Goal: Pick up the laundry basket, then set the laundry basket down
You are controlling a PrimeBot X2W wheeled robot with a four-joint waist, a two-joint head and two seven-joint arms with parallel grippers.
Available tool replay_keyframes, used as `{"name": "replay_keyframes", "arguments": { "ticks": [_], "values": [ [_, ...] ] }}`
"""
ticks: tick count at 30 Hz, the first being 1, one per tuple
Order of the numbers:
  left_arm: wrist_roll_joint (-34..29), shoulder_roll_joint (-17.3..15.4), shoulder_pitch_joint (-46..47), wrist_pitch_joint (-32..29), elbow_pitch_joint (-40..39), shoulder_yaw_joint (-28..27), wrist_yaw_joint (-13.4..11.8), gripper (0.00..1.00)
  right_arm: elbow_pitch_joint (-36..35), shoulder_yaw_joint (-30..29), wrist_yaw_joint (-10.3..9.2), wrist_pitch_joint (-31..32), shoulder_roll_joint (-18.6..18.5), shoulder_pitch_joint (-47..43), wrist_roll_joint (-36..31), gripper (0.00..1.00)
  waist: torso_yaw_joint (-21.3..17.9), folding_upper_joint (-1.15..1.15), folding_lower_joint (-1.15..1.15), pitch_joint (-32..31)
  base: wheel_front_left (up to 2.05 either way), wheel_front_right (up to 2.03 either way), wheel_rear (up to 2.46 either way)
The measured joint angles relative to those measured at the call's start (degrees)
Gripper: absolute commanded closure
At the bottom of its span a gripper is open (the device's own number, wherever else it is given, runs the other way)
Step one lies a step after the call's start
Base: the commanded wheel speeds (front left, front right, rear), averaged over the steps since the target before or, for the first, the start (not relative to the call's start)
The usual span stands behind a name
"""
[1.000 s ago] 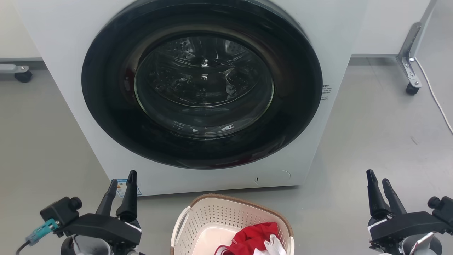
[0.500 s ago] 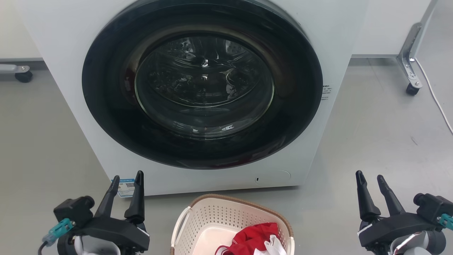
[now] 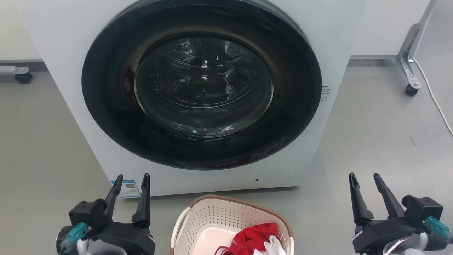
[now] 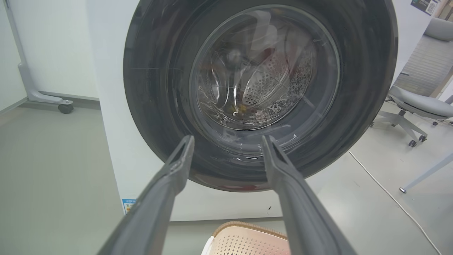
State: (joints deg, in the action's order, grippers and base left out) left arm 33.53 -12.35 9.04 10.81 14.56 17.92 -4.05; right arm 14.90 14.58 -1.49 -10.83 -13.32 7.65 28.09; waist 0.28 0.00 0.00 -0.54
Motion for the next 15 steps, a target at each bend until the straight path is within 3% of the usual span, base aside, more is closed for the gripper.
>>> {"name": "replay_keyframes", "arguments": {
  "ticks": [15],
  "values": [
    [-9.4, -0.4, 0.0, 3.1, 0.3, 2.9, -2.3, 0.0, 0.1, 1.9, -0.88, -3.3, -0.5, 0.0, -8.3, 0.0, -0.2, 0.0, 0.0, -0.2, 0.0, 0.0, 0.0]
  ]
}}
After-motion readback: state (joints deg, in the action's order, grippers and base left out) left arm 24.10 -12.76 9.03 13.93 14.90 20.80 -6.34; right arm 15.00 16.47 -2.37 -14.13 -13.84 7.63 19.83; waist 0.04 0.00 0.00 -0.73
